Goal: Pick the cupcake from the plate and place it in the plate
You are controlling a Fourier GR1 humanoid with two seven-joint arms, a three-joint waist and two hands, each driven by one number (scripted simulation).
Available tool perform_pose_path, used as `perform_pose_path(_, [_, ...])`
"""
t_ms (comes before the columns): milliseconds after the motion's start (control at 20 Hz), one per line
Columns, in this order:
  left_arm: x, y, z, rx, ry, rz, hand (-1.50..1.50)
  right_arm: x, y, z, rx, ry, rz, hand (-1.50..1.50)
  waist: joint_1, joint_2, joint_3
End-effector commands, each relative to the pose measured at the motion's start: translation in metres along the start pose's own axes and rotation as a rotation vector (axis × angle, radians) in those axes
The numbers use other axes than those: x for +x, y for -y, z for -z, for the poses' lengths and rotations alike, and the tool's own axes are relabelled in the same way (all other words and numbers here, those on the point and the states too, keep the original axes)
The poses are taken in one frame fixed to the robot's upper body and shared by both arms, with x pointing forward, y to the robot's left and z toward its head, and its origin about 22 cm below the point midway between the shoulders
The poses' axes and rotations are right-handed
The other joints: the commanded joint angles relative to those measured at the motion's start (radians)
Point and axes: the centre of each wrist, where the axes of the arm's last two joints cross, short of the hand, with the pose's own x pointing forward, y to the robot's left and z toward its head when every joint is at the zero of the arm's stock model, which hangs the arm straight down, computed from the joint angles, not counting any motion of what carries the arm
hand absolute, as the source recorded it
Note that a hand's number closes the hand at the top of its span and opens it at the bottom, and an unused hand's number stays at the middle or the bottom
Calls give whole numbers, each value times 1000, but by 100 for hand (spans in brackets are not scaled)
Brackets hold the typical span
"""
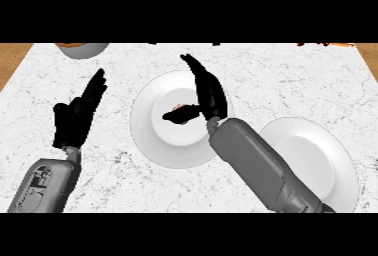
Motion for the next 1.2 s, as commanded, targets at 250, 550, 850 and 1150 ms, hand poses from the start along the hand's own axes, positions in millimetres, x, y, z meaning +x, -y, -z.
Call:
perform_pose_path(250, [-3, -15, -4, 26, -10, -10, 0, -57, 91, -13, -207, -50, 152, -150, -42, -11, 0])
perform_pose_path(550, [-18, -7, -8, 41, -17, 8, 0, -94, 152, -52, -195, -49, 184, -150, -39, -8, -1])
perform_pose_path(850, [6, -8, -11, 8, -8, -2, 0, -124, 209, -49, -175, -56, 159, -150, -24, -6, 0])
perform_pose_path(1150, [4, -1, -21, 13, -15, -10, 0, -147, 235, -67, -179, -50, 194, -150, -24, -7, 0])
